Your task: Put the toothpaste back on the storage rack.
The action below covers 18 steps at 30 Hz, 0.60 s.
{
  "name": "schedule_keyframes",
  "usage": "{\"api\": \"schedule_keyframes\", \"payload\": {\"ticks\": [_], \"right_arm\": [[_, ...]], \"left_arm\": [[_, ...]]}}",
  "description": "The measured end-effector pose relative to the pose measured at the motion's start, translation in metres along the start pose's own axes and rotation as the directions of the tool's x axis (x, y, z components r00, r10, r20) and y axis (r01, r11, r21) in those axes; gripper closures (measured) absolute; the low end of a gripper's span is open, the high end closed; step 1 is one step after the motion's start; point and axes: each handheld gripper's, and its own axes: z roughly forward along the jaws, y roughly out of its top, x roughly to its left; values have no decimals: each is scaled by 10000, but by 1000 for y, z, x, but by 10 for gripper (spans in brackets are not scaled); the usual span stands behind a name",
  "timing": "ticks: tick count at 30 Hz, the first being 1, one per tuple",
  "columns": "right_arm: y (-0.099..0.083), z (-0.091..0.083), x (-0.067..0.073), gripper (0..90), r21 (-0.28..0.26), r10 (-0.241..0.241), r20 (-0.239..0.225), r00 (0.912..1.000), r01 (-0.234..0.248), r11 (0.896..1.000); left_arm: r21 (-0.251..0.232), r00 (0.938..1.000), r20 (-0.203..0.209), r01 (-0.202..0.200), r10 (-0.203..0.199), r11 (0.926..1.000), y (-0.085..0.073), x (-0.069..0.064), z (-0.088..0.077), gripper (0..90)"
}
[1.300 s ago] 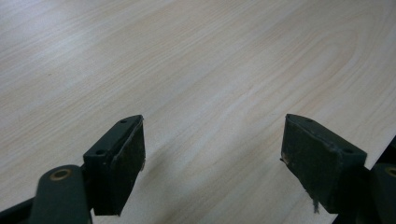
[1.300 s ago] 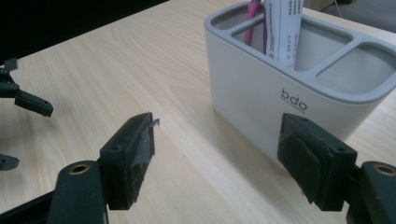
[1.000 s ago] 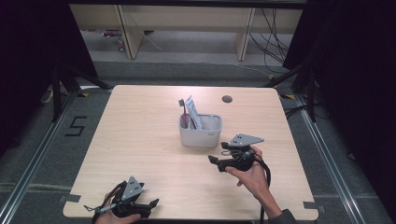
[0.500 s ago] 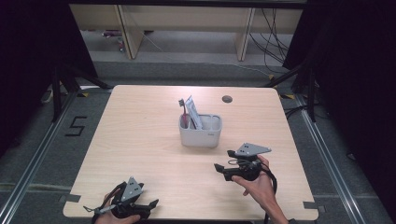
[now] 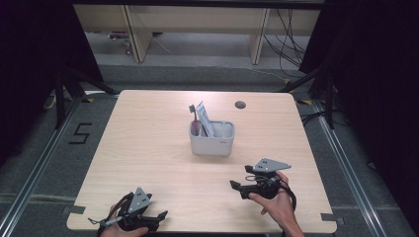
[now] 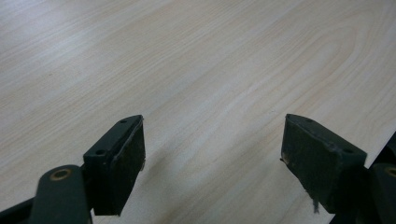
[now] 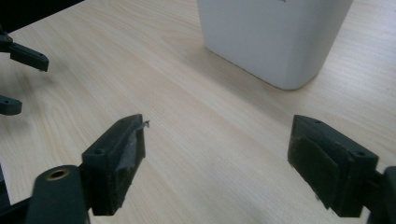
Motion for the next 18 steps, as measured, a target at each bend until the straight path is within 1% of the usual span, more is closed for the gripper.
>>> {"api": "schedule_keyframes", "payload": {"ticks": [1, 2, 3, 4, 5, 6, 7, 8, 9, 10, 11, 12, 13, 14, 15, 16, 17, 18], "right_arm": [[-1, 0, 2, 174, 92, 352, -68, 9994, -352, 9993], [-2, -1, 0, 170, 46, 60, 6, 10000, -60, 10000], [-4, -2, 1, 169, 106, 340, -48, 9994, -340, 9994], [-5, -2, -1, 170, 50, -13, -30, 10000, 13, 10000], [-5, -2, -1, 170, 109, 66, -174, 9998, -64, 9999], [-7, -4, -1, 169, 95, -96, 107, 9999, 95, 9999], [-8, -4, 0, 166, 135, -10, 36, 10000, 9, 9999], [-9, -4, 0, 164, 133, -44, 84, 10000, 43, 9999], [-10, -5, 0, 163, 137, -135, 5, 9999, 135, 9998], [-11, -5, 0, 162, 139, -220, 37, 9998, 220, 9997], [-12, -5, 2, 161, 203, 63, 3, 10000, -63, 9998], [-13, -4, 0, 161, 126, -181, -102, 9998, 182, 9998], [-14, -6, 2, 161, 288, -29, 51, 10000, 27, 9996], [-15, -7, 4, 161, 386, 192, 58, 9998, -194, 9991], [-15, -6, 1, 161, 243, -234, -25, 9997, 234, 9994], [-16, -6, 3, 162, 374, -38, -23, 10000, 38, 9993], [-17, -6, 2, 162, 362, -214, 12, 9998, 214, 9991], [-17, -6, 2, 162, 307, -268, 50, 9996, 266, 9992]], "left_arm": [[6, 10000, 3, -8, 8, 10000, 0, 0, 0, 214], [5, 10000, 2, -5, 5, 10000, 0, 0, 0, 214], [0, 10000, 3, -3, 3, 10000, 0, 0, 0, 213], [1, 10000, 5, -8, 8, 10000, 0, 0, 0, 214], [6, 10000, 2, -10, 10, 10000, 0, 0, 0, 213], [6, 10000, 2, -10, 10, 10000, 0, 0, 0, 214], [36, 10000, -3, -7, 7, 10000, 0, 0, 0, 214], [33, 10000, -8, -2, 2, 10000, 0, 0, 0, 214], [39, 10000, -10, -14, 14, 10000, 0, 0, 0, 214], [29, 10000, -6, 5, -5, 10000, 0, 0, 0, 213], [29, 10000, -8, 5, -5, 10000, 0, 0, 0, 214], [22, 10000, -6, 0, 0, 10000, 0, 0, 0, 213], [19, 10000, -4, -5, 5, 10000, 0, 0, 0, 214], [19, 10000, -2, -7, 7, 10000, 0, 0, 0, 213], [24, 10000, 0, -15, 15, 10000, 0, 0, 0, 214], [31, 10000, 7, -24, 24, 10000, 0, 0, 0, 213], [31, 10000, 8, -13, 13, 10000, 0, 0, 0, 214], [35, 10000, 6, -14, 14, 10000, 0, 0, 0, 214]]}}
